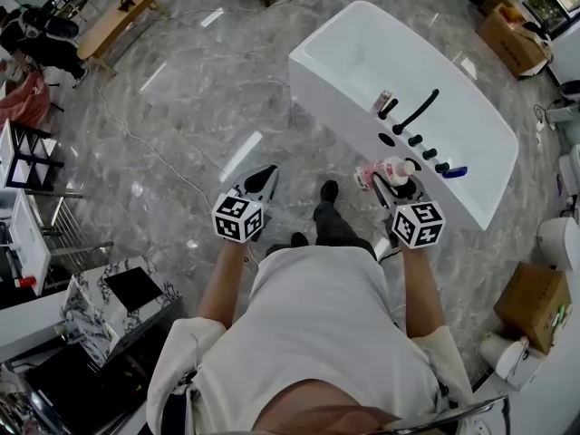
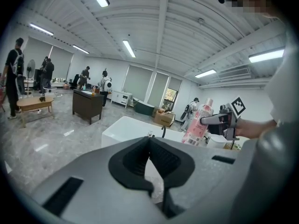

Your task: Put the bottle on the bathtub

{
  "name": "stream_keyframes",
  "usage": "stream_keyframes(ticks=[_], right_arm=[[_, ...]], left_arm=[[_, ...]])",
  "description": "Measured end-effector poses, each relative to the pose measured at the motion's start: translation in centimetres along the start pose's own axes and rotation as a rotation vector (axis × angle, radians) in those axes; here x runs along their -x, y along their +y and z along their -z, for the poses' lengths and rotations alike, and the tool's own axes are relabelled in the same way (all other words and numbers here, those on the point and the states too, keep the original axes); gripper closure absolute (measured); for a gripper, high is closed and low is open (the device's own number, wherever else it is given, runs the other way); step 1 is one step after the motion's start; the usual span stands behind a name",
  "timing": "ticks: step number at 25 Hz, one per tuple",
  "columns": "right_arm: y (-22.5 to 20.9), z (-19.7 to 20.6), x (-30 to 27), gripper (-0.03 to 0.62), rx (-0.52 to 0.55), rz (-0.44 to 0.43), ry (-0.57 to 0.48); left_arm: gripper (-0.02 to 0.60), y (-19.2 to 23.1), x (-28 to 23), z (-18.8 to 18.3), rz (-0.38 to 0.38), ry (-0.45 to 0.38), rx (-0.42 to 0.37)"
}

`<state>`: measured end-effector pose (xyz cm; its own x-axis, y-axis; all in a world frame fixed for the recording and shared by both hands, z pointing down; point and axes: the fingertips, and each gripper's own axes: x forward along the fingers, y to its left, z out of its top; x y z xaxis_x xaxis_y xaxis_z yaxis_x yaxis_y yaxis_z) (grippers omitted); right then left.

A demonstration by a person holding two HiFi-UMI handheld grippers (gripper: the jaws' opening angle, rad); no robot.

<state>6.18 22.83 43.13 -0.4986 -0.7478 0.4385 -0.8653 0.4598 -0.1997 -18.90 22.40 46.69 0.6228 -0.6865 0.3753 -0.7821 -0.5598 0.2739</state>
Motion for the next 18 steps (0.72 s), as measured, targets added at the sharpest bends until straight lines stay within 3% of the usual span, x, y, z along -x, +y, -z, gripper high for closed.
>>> stream_keyframes(ticks=[6,18], right_arm=[[-3.8,-2.3,-5.4,0.361,0.017,-0.008,0.006],[-16.3,-7.5,-15.7,0.361,0.043,-0.032,0.053]], left_arm=[[0.574,2.6,-5.1,-2.3,-0.010,0.017,0.001],[0.574,5.9,-20.8,-9.4,0.012,0.066,-0.022]])
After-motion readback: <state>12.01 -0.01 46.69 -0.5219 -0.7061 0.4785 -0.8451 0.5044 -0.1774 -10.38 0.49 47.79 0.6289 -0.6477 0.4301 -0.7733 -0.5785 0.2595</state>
